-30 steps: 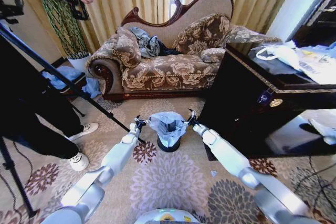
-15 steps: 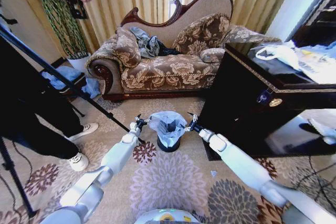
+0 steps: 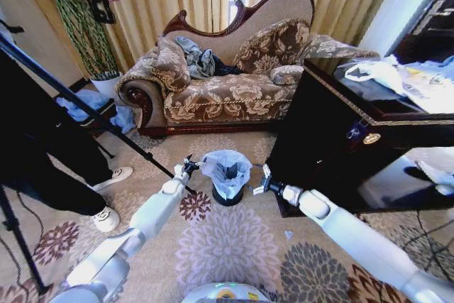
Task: Place a garbage bag over the trash bin.
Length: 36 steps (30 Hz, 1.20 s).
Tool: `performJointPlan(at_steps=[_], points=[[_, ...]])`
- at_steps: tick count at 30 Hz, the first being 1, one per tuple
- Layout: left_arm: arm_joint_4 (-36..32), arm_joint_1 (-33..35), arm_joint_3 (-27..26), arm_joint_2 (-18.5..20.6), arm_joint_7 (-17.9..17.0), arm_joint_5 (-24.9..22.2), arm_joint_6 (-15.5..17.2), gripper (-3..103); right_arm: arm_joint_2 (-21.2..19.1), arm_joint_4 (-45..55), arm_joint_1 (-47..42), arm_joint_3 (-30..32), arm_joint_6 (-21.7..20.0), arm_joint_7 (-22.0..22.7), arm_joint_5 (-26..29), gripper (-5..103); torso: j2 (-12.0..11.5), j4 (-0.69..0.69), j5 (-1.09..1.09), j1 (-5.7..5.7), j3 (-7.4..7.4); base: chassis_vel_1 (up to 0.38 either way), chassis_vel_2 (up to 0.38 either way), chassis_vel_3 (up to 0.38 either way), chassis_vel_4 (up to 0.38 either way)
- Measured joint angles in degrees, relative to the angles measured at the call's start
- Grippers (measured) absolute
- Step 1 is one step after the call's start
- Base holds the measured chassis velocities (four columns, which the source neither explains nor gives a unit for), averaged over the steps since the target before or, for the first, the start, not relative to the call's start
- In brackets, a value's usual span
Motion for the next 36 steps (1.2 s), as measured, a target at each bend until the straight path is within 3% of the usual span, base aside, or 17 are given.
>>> performJointPlan(at_steps=[5, 9, 10, 12, 14, 15, 16, 18, 20, 22, 25, 26, 28, 31, 34, 36], points=[[-6.31, 2.10, -0.42, 4.48, 0.37, -6.62, 3.08, 100, 2.67, -1.40, 1.41, -3.30, -0.13, -1.19, -2.82, 100, -0.01, 0.01, -0.04, 0.00, 0.00, 0.000, 0.000, 0.000, 0.000], [-15.86, 0.87, 2.05, 12.96, 0.66, -11.62, 8.23, 100, 5.39, -3.57, 4.57, -6.04, -0.14, -1.93, -6.22, 100, -0.01, 0.04, 0.00, 0.00, 0.00, 0.000, 0.000, 0.000, 0.000], [-15.86, 0.87, 2.05, 12.96, 0.66, -11.62, 8.23, 100, 5.39, -3.57, 4.57, -6.04, -0.14, -1.93, -6.22, 100, -0.01, 0.04, 0.00, 0.00, 0.00, 0.000, 0.000, 0.000, 0.000], [-17.56, -3.41, 7.13, 16.14, 1.34, -12.82, 9.98, 100, 6.64, -4.50, 5.37, -6.23, -0.13, -2.30, -7.75, 100, 0.00, 0.04, 0.02, 0.00, -0.01, 0.000, 0.000, 0.000, 0.000], [-17.54, -5.06, 9.26, 16.77, 1.74, -13.16, 10.36, 99, 6.85, -4.64, 5.46, -6.33, -0.15, -2.22, -7.95, 100, -0.01, 0.03, 0.02, 0.00, 0.00, 0.000, 0.000, 0.000, 0.000], [-16.86, -8.00, 12.75, 17.33, 3.12, -13.39, 10.54, 99, 7.27, -4.75, 5.52, -6.45, -0.53, -1.92, -8.32, 100, -0.01, 0.01, -0.02, 0.01, 0.00, 0.000, 0.000, 0.000, 0.000], [-14.96, -12.28, 17.08, 17.35, 5.50, -13.47, 10.86, 99, 7.79, -4.76, 5.54, -6.20, -1.19, -1.70, -8.89, 100, -0.01, 0.00, -0.02, 0.01, 0.00, 0.000, 0.000, 0.000, 0.000], [-13.24, -15.23, 19.67, 16.71, 6.53, -13.76, 11.15, 99, 8.16, -4.75, 5.58, -5.88, -1.67, -1.68, -9.49, 100, -0.01, 0.00, 0.06, 0.01, 0.00, 0.000, 0.000, 0.000, 0.000], [-8.63, -20.23, 24.19, 13.97, 8.66, -14.17, 11.26, 99, 8.71, -4.83, 6.04, -6.14, -2.86, -1.70, -10.72, 100, -0.01, 0.00, -0.03, 0.01, 0.00, 0.000, 0.000, 0.000, 0.000], [-7.15, -21.41, 25.33, 13.03, 9.34, -14.16, 11.17, 98, 8.93, -4.92, 6.20, -6.36, -3.22, -1.70, -11.00, 100, -0.01, 0.00, -0.03, 0.01, 0.00, 0.000, 0.000, 0.000, 0.000], [0.97, -26.74, 31.04, 7.47, 13.78, -12.43, 10.31, 98, 10.72, -6.00, 6.63, -6.65, -4.07, -1.93, -12.94, 100, -0.01, 0.00, 0.03, 0.01, 0.00, 0.000, 0.000, 0.000, 0.000], [0.97, -26.74, 31.04, 7.47, 13.78, -12.43, 10.31, 98, 10.72, -6.00, 6.63, -6.65, -4.07, -1.93, -12.94, 100, -0.01, 0.00, 0.03, 0.01, 0.00, 0.000, 0.000, 0.000, 0.000], [4.45, -28.62, 34.82, 4.75, 17.17, -9.25, 8.69, 98, 11.07, -5.59, 5.59, -5.62, -4.17, -1.93, -13.20, 100, -0.01, 0.00, 0.01, 0.02, 0.01, 0.000, 0.000, 0.000, 0.000], [6.04, -29.21, 37.11, 3.16, 19.33, -5.96, 6.48, 98, 10.60, -3.46, 3.48, -3.89, -4.36, -1.86, -13.08, 100, -0.01, 0.01, 0.02, 0.01, 0.01, 0.000, 0.000, 0.000, 0.000], [6.50, -29.39, 38.22, 2.61, 20.93, -2.21, 4.24, 98, 9.79, -1.90, 1.78, -2.71, -4.45, -1.79, -12.75, 100, -0.01, 0.00, 0.00, 0.01, 0.00, 0.000, 0.000, 0.000, 0.000], [6.54, -30.03, 40.82, 2.53, 23.19, 2.89, 1.02, 97, 8.94, -0.41, -0.57, -1.04, -4.40, -1.72, -12.51, 100, -0.01, 0.00, 0.01, 0.01, 0.00, 0.000, 0.000, 0.000, 0.000]])
